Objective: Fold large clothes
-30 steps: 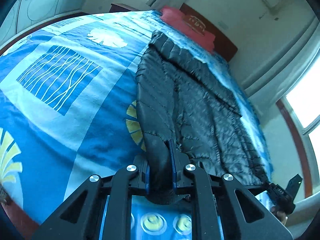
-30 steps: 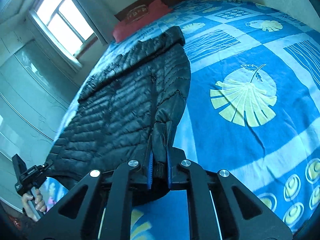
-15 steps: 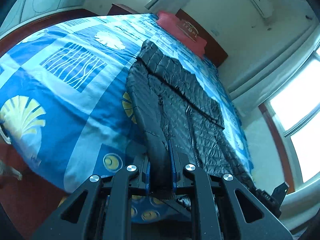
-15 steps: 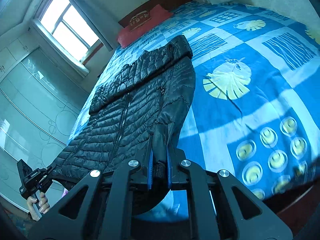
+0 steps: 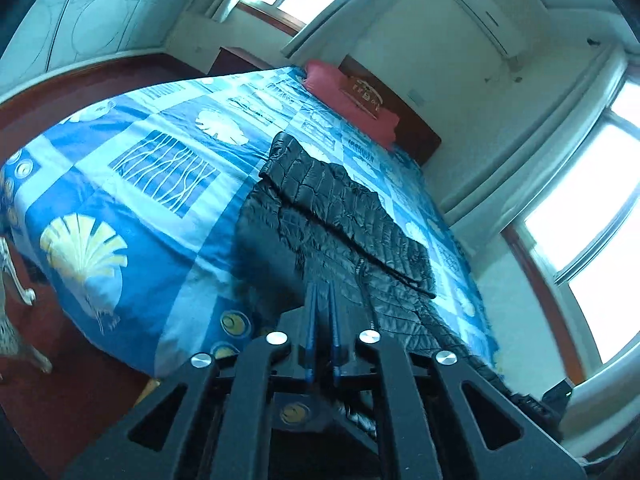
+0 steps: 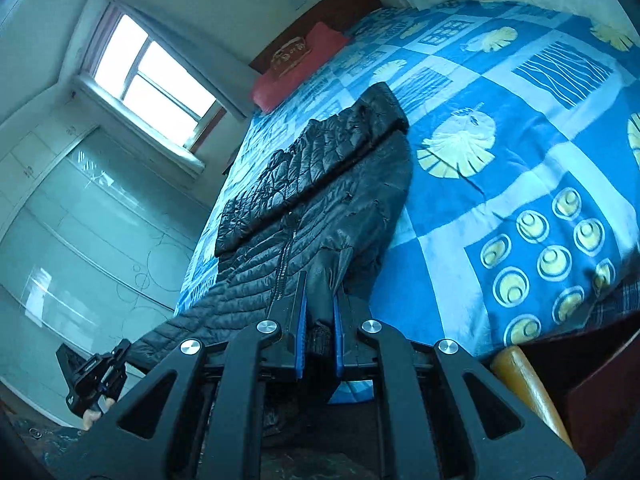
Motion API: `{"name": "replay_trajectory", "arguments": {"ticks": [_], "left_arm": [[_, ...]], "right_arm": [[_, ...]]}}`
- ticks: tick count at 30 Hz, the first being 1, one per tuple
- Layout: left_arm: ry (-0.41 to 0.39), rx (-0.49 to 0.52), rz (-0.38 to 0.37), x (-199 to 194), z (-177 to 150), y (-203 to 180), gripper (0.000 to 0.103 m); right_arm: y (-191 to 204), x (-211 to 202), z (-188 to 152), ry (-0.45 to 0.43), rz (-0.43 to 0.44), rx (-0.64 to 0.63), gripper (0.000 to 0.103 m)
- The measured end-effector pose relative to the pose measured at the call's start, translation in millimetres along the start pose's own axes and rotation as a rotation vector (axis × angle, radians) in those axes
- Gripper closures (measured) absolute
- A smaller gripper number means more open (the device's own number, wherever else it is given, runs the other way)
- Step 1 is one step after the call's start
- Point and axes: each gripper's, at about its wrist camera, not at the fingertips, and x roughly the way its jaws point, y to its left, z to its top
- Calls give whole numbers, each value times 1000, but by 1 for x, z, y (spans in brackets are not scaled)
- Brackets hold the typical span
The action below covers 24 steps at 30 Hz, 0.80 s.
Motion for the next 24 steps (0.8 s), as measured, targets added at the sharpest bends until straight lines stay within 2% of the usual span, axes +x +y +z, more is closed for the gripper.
{"name": "replay_trajectory", "arguments": {"ticks": [4,8,12,15,19,20,22,24], "left_arm": [[63,-43,14,19,-6,20,102],[101,-56,55,21,-14,37,102],[160,-119,98,23,-23,64,97],[193,-180,114,26,-32,83,82],[226,-244,116,34,-42,96,77],[231,-246,120,36,-44,96,73],[233,-249,128,38,-47,97,55],[245,-261,110,41,-51,101,51]], "right_arm": [[5,10,-1,15,0,-26,93],[3,16,-7,36,-14,-17,93],[-2,16,-7,36,-16,-3,93],[-1,17,-8,36,-14,-5,93],[-1,18,-9,39,-10,2,93],[-1,18,-9,40,-10,3,93],[-1,19,-9,40,-10,3,93],[-1,19,-9,40,-8,5,93]]}}
